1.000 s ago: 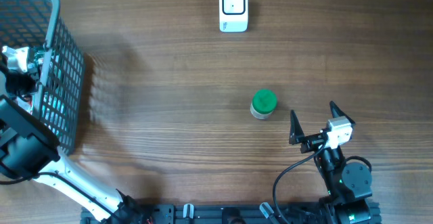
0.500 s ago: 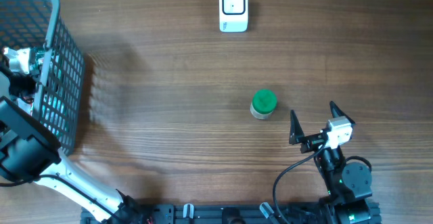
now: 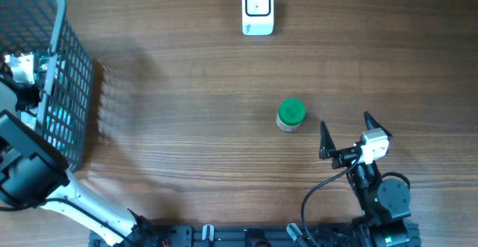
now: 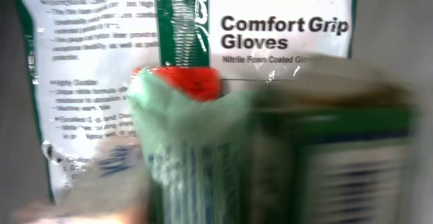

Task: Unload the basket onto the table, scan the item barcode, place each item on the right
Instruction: 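Grasp the green barcode package with the left gripper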

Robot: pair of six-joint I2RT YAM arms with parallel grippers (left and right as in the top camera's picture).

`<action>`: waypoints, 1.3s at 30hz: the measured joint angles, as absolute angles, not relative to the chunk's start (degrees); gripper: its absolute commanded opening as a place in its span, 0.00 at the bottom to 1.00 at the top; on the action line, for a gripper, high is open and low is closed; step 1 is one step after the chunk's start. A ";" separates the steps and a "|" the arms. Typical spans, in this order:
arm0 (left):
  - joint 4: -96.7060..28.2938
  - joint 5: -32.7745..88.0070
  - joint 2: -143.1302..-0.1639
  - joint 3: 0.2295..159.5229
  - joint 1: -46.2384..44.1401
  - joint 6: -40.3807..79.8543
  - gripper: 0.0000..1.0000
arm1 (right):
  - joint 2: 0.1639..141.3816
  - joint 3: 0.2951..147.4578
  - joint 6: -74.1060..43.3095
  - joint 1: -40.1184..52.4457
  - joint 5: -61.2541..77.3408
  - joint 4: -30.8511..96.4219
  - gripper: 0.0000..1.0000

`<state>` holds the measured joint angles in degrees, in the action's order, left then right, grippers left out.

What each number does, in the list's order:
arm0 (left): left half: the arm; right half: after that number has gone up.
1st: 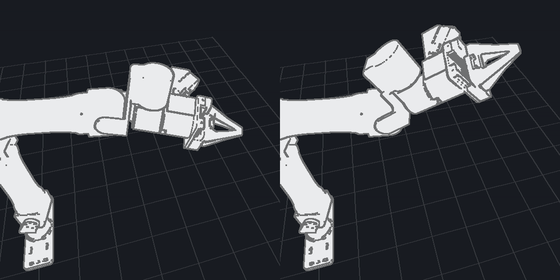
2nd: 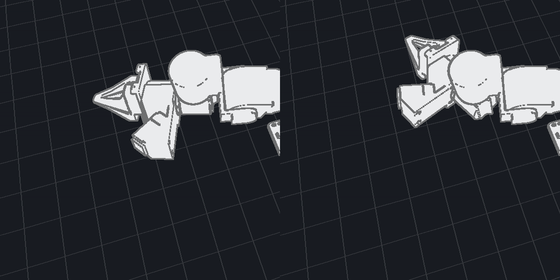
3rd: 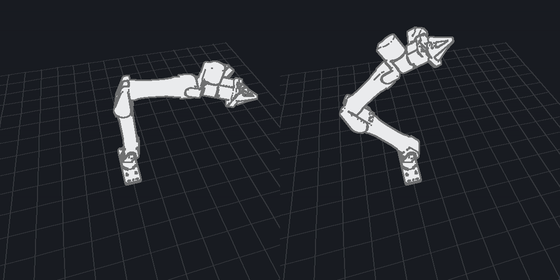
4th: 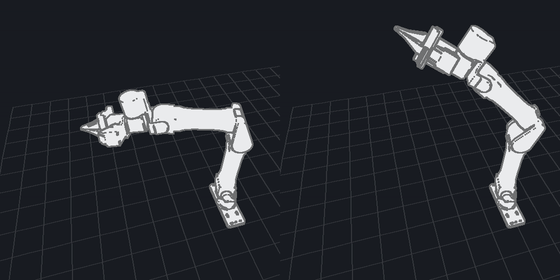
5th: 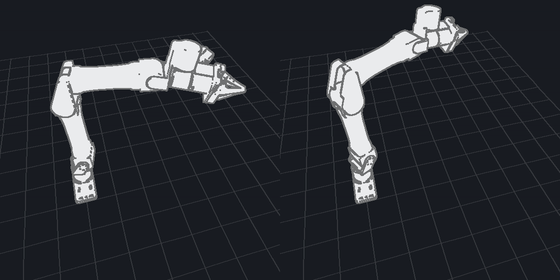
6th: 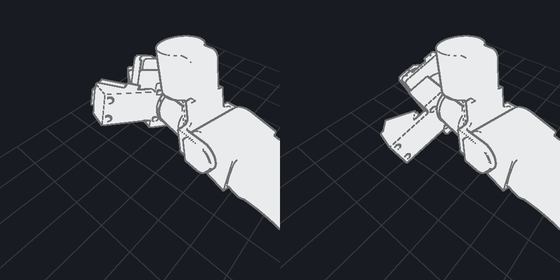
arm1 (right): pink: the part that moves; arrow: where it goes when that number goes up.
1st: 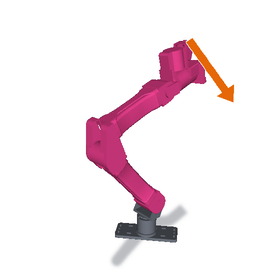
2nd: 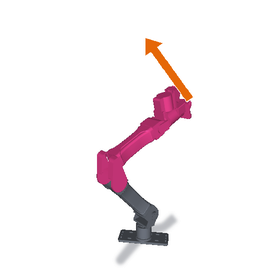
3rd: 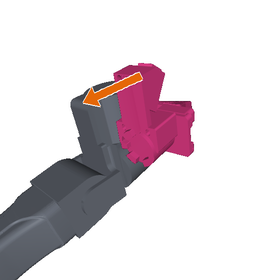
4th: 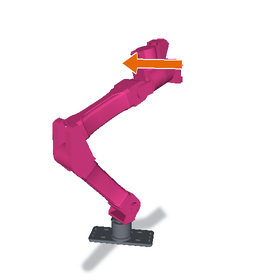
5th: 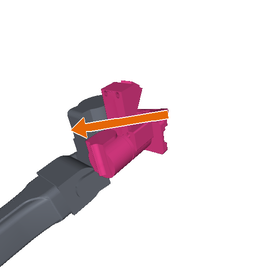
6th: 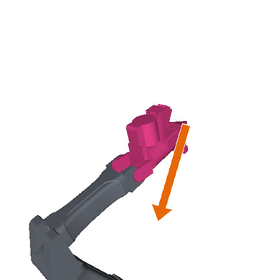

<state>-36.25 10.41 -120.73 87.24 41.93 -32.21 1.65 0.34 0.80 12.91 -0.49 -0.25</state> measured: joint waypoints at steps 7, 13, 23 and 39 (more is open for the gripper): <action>-36.18 11.92 -119.37 86.98 42.57 -31.40 0.04 | 1.65 0.34 0.80 12.91 -0.49 -0.25 1.00; -35.81 11.94 -119.42 87.00 42.59 -29.50 0.04 | 1.65 0.34 0.80 12.91 -0.49 -0.25 1.00; -37.43 11.84 -119.66 89.03 42.54 -23.40 0.04 | 1.65 0.34 0.80 12.91 -0.49 -0.25 1.00; -30.98 5.23 -101.06 88.88 42.37 -18.63 0.04 | 1.65 0.34 0.80 12.91 -0.49 -0.25 1.00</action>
